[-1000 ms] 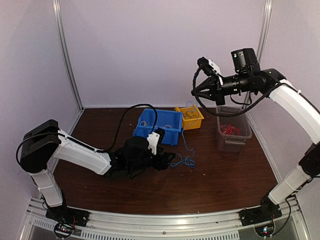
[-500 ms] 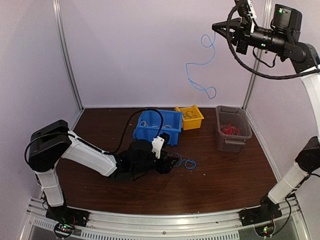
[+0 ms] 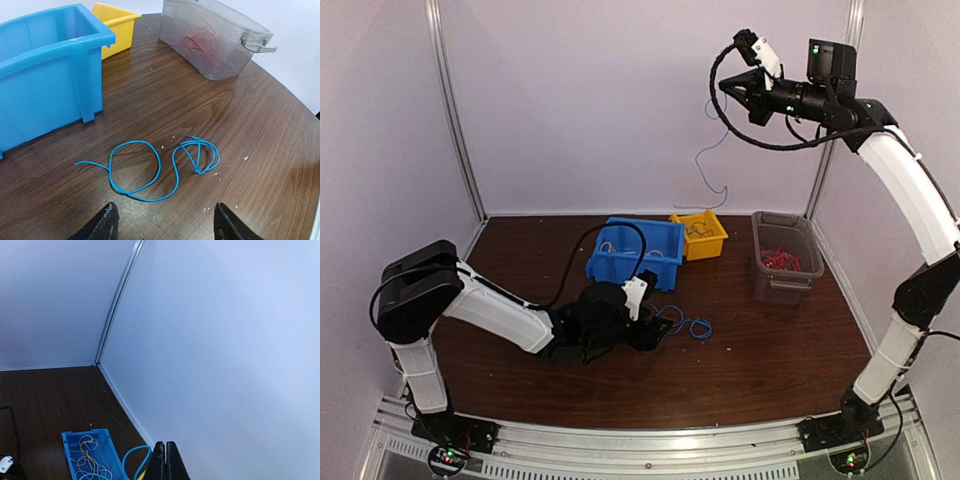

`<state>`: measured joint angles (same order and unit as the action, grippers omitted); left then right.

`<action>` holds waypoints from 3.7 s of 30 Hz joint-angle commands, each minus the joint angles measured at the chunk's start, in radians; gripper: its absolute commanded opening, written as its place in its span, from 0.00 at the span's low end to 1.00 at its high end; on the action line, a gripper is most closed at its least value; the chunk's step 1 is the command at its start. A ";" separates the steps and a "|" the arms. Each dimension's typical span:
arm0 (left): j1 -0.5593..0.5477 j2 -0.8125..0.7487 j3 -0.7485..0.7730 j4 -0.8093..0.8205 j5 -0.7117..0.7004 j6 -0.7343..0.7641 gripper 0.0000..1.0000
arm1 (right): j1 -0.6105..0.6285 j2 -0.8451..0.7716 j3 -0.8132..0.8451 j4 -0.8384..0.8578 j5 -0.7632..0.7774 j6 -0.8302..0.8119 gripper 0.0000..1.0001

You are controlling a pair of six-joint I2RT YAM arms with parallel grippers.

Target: Untangle the cables

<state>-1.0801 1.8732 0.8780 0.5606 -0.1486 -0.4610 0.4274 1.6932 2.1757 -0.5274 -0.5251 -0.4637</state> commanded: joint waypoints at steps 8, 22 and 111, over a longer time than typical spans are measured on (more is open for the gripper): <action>-0.016 -0.091 -0.054 0.009 -0.023 -0.048 0.65 | -0.115 0.149 -0.077 0.250 0.107 0.087 0.00; -0.024 -0.103 -0.087 0.012 -0.030 -0.052 0.65 | -0.168 0.365 -0.080 0.220 0.043 0.174 0.00; -0.023 -0.196 -0.155 -0.126 -0.208 -0.221 0.67 | 0.089 0.257 -0.927 0.005 -0.119 -0.305 0.24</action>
<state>-1.1015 1.6768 0.7368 0.4091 -0.3408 -0.6727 0.5110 1.9408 1.2263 -0.5365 -0.6380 -0.7780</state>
